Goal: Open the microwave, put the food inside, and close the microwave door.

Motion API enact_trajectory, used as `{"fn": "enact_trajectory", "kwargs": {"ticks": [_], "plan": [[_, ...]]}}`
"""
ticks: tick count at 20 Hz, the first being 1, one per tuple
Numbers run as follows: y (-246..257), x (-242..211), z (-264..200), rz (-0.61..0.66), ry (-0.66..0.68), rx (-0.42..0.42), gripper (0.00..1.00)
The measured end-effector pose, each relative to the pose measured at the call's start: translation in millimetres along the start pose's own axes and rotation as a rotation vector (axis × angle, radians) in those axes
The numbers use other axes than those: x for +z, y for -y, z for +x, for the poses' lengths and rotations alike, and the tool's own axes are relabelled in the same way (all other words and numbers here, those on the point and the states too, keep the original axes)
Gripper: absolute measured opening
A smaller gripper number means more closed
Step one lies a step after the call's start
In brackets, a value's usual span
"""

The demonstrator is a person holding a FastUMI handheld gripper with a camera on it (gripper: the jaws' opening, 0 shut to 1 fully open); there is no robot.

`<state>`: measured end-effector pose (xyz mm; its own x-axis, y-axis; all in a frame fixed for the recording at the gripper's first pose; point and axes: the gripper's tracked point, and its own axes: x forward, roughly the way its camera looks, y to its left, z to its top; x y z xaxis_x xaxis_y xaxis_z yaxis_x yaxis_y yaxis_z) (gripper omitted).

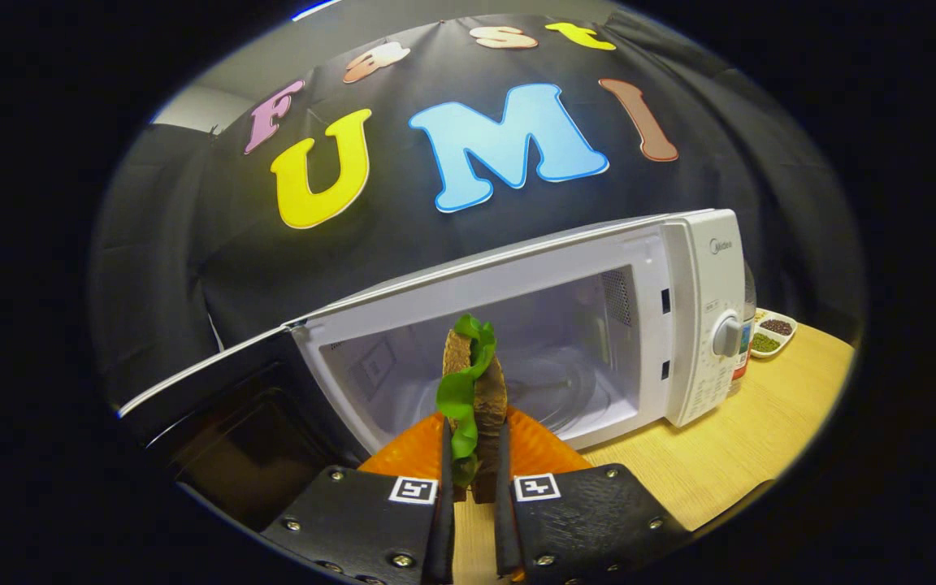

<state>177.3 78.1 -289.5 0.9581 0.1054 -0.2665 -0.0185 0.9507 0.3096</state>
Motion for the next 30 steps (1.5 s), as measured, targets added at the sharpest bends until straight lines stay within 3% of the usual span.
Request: {"fn": "enact_trajectory", "kwargs": {"ticks": [9, 14, 15, 18, 20, 23, 24, 30], "plan": [[-10.5, 5.6, 82.2, 0.154, 0.007, 0.015, 0.2], [-3.6, 2.9, 117.2, 0.142, 0.029, 0.017, 0.2], [-1.3, 0.0, 123.3, 0.132, 0.013, 0.012, 0.24], [29.6, 2.4, 132.2, 0.094, 0.032, -0.081, 0.58], [40.7, 2.3, 134.7, 0.09, 0.029, -0.114, 0.64], [65.1, 18.4, 129.5, -0.026, 0.107, -0.232, 0.77], [61.4, 27.0, 126.2, -0.058, 0.141, -0.223, 0.83], [36.8, 42.9, 105.7, -0.157, 0.2, -0.174, 0.83]]}}
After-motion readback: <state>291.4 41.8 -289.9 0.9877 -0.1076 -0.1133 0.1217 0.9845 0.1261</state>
